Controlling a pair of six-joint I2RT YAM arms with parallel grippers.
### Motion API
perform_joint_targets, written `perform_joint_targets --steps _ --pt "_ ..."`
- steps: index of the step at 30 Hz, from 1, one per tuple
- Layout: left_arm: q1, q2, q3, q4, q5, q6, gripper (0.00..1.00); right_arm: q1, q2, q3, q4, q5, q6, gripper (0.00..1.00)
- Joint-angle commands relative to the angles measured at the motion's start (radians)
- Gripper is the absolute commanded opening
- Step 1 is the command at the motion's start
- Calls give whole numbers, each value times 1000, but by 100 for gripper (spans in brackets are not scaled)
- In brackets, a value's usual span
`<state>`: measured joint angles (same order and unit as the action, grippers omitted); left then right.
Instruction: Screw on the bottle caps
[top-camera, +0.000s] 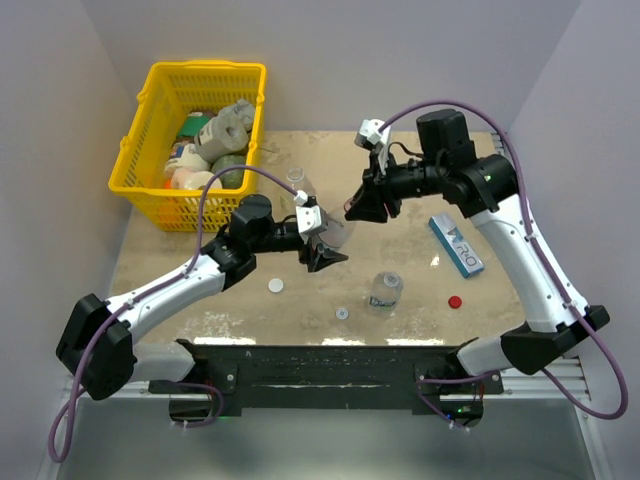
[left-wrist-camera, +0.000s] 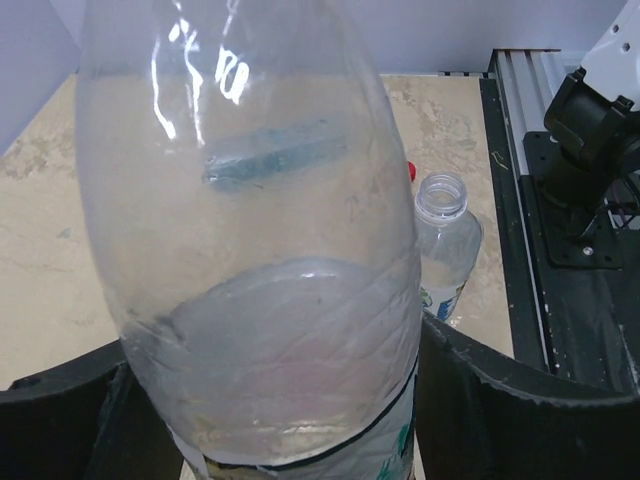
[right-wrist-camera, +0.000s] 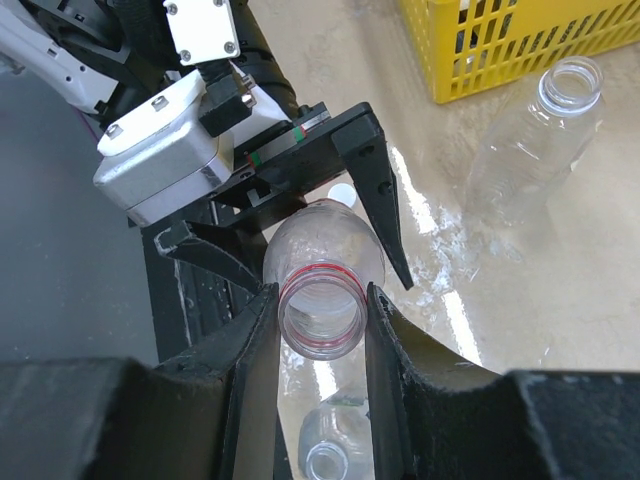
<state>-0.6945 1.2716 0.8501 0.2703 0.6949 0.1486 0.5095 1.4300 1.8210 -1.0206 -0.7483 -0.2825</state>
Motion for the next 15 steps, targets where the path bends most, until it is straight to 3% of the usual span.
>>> perform_joint_targets --steps 1,9,10,11,12,14,15 --pt "-2 -14 -9 46 2 6 71 1 -37 -12 51 -17 32 0" --pt "-2 -26 -40 44 -1 2 50 3 -43 -23 59 7 54 1" --pt "-2 -25 -42 47 -5 2 47 1 -43 -22 51 12 51 7" --pt "-2 -26 -46 47 -8 3 40 1 -43 -14 41 21 46 30" --pt "-3 -29 -48 47 -12 5 36 3 -42 16 30 70 42 42" --pt "-2 -40 -55 41 -20 6 36 1 -42 69 -31 140 8 60" --pt "-2 -43 -62 41 -26 8 36 0 -49 121 -54 214 -12 62"
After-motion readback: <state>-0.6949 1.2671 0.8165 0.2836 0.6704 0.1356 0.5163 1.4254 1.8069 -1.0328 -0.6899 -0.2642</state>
